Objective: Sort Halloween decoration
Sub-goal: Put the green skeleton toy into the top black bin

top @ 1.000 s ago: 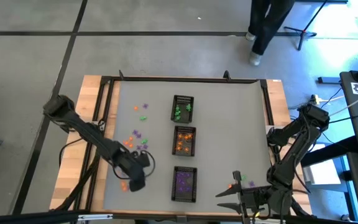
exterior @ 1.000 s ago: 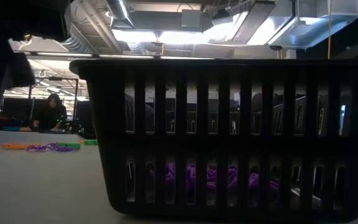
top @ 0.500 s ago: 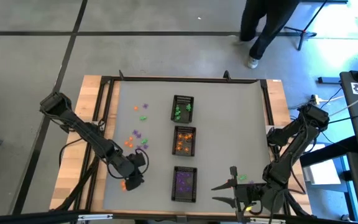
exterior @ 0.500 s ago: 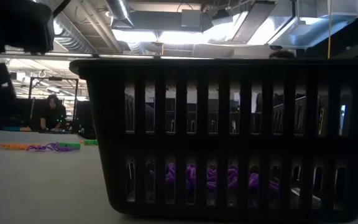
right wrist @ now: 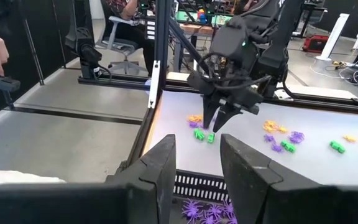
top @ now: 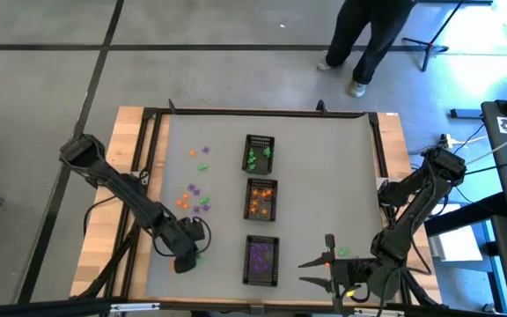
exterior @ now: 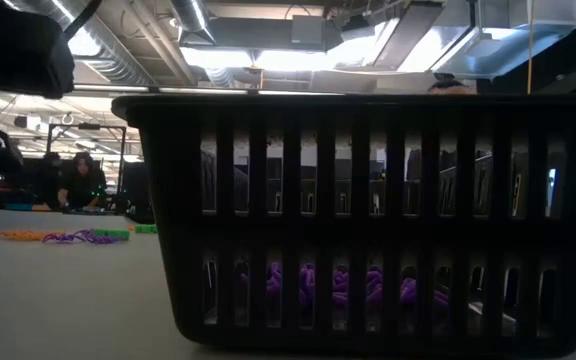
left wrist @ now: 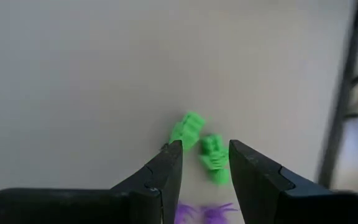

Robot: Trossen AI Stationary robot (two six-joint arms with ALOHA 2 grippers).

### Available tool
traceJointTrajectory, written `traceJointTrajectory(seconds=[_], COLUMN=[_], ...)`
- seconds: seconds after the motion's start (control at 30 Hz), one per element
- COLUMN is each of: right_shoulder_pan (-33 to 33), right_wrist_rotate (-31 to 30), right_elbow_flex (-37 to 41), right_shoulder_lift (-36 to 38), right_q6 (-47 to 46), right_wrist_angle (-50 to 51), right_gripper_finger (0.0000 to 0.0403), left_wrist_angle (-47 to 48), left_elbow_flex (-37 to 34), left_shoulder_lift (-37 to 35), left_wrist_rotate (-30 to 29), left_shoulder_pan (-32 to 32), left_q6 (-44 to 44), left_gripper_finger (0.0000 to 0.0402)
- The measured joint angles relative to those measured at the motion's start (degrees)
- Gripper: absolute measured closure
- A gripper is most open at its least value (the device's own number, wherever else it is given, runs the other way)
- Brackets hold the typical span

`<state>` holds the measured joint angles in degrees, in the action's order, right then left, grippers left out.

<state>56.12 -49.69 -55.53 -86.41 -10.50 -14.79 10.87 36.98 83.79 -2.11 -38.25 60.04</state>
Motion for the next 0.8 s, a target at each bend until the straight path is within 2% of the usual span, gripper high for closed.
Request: traceJointTrajectory(seconds=[0.37,0.57,0.8], right_shoulder_pan=[0.0,0.0,0.0], right_wrist_rotate=[0.1,0.1,0.1], right_elbow_flex=[0.0,0.0,0.0], right_shoulder_lift=[0.0,0.0,0.0], right_q6=[0.0,0.0,-0.1], right_wrist_angle=[0.0,0.0,0.1], right_gripper_finger=[0.0279,0.0279,0.0279], left_wrist_angle=[15.4,15.7,15.4], left_elbow_flex=[13.0,13.9,13.9], left_shoulder_lift=[12.3,13.4,13.4], left_wrist_rotate=[0.7,0.0,-1.2], left_shoulder_pan=[-0.1,0.1,1.9], left_q6=[-9.8,-12.6,-10.0], left_gripper_finger=[0.0278,0.0278,0.0278])
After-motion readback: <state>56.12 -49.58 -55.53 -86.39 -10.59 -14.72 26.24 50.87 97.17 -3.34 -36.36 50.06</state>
